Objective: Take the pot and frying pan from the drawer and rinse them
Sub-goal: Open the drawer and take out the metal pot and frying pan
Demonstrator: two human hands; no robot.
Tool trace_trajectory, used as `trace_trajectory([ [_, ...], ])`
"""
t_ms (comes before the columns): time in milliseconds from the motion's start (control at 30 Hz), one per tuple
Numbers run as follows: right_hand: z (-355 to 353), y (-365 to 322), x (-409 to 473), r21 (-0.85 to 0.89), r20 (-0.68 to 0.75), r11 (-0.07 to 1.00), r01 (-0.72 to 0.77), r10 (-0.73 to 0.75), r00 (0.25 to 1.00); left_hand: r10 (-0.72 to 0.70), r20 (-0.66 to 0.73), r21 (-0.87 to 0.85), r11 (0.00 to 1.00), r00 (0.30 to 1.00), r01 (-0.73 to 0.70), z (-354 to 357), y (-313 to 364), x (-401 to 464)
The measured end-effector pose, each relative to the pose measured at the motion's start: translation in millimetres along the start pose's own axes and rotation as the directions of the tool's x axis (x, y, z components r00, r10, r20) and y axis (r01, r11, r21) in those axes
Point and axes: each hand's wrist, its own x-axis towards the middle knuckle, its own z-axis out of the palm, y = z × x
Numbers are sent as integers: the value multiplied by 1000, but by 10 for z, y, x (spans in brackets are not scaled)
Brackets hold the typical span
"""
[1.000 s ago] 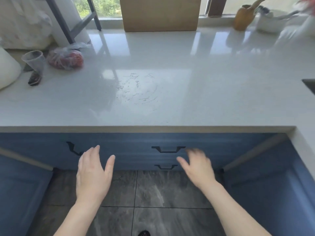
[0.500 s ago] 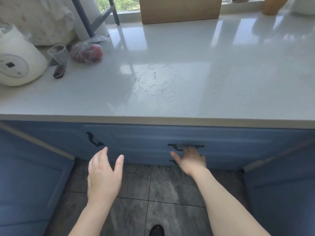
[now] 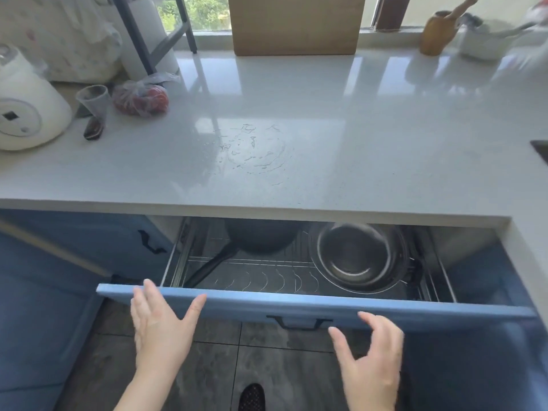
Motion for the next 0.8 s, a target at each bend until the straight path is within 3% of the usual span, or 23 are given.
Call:
trace_trajectory([
  [67,-399,199,183,-158,-139,982,-100,78,987,-42,-8,90,995,999,42,14,-79,-94],
  [167,-754,459,351,-449,5,861,-240,271,963,-43,5,204,978,999,41,43,-266,-283],
  [233,-850,545,248,-533,91,809,-249,347,933,-55,16,245,968,998,50,47,-384,-433],
  [567,-1118,609,-239,-566,178,786,-250,413,893,-128,75,297,950,989,100,-117,-555,-885],
  [800,-1192,525,-247,-589,202,772,-240,428,881,-98,94,313,948,991,64,-169,-554,-908],
])
